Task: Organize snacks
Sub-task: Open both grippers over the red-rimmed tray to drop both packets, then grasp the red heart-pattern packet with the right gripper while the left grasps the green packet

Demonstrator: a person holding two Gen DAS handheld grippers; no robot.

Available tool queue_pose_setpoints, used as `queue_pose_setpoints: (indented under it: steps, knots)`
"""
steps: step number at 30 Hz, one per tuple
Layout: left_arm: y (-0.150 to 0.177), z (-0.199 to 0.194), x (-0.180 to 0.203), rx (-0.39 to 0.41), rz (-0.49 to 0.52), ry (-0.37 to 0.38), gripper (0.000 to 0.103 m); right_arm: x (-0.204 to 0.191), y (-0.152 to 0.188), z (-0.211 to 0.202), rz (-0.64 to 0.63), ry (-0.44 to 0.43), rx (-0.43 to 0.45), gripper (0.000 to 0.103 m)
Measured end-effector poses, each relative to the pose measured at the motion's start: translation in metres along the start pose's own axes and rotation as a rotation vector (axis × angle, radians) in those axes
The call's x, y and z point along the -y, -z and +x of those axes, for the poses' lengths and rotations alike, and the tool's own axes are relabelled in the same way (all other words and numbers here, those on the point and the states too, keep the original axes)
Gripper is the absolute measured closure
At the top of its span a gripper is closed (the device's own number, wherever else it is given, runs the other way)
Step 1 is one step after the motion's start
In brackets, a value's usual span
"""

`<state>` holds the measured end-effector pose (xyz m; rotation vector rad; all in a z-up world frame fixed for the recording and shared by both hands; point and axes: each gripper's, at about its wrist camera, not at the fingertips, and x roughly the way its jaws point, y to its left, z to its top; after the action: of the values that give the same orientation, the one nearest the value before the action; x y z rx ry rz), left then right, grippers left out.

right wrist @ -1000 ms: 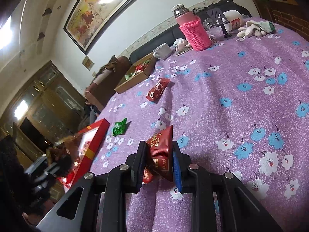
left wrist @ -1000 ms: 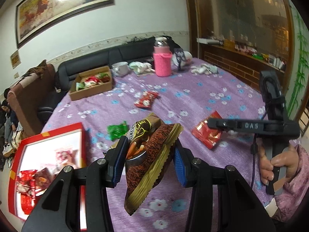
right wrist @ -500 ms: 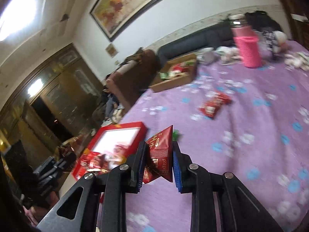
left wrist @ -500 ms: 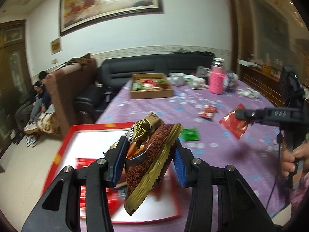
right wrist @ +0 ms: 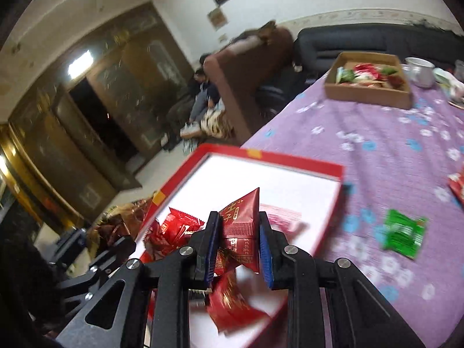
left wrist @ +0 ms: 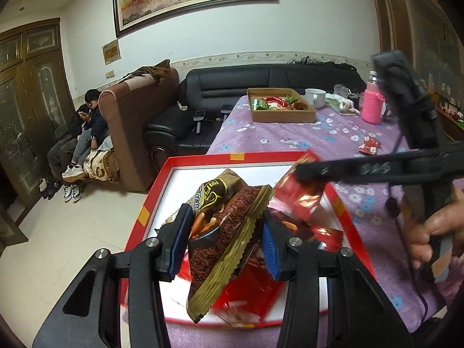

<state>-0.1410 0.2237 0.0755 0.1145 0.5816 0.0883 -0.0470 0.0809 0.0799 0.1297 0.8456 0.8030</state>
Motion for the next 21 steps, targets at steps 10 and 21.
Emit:
queue_pose_setpoints:
  steps: [10,21]
  knots:
    - [-0.019,0.001,0.007,0.053,0.04,-0.03,0.026,0.028,-0.034,-0.019,0.043,0.057,0.118,0.045]
    - [-0.008,-0.017,0.042,0.075,0.116,0.04,0.025,0.234,-0.009,-0.125,0.546,0.296,0.175,0.041]
